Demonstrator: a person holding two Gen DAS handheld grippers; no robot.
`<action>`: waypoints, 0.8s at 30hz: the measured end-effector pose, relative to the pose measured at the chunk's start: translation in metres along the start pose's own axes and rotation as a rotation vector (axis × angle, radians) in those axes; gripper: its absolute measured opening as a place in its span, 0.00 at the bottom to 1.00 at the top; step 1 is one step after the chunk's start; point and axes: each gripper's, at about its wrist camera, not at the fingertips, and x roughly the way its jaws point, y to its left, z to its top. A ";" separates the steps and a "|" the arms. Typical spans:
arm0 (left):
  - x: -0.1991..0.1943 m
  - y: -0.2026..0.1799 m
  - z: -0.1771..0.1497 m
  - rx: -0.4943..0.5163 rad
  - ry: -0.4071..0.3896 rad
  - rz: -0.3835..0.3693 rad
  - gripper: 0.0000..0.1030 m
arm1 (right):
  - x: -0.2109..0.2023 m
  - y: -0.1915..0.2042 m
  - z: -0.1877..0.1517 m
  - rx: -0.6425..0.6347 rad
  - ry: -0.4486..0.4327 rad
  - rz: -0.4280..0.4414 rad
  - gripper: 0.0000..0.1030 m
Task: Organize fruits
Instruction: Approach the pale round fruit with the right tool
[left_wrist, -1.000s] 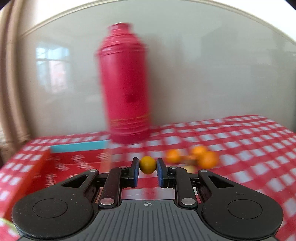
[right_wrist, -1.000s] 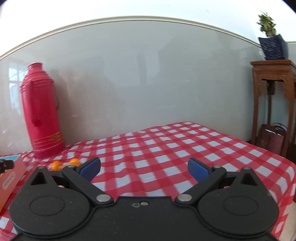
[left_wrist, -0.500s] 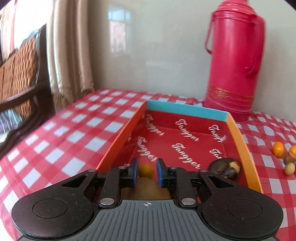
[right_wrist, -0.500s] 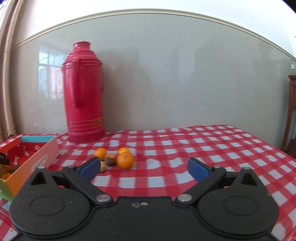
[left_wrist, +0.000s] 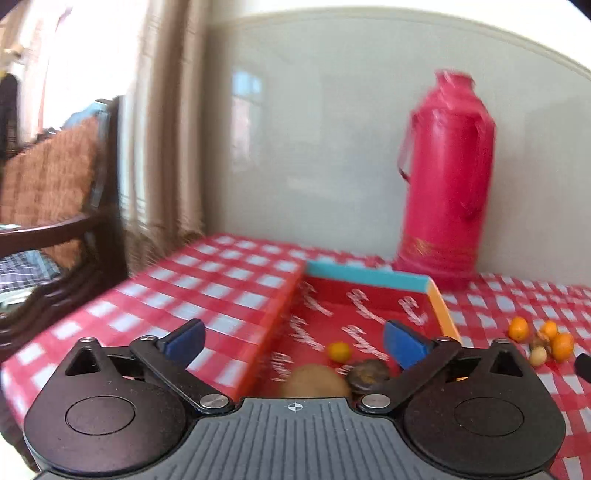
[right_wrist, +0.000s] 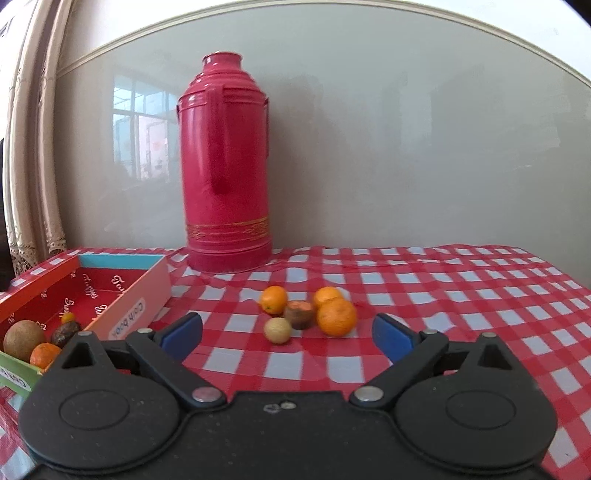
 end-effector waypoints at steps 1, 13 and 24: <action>-0.005 0.009 0.000 -0.011 -0.013 0.022 1.00 | 0.004 0.003 0.001 0.000 0.009 0.007 0.85; -0.034 0.097 -0.020 -0.176 -0.072 0.268 1.00 | 0.065 0.021 0.004 0.028 0.182 -0.011 0.53; -0.034 0.134 -0.031 -0.249 -0.068 0.327 1.00 | 0.104 0.023 0.006 0.043 0.282 -0.071 0.37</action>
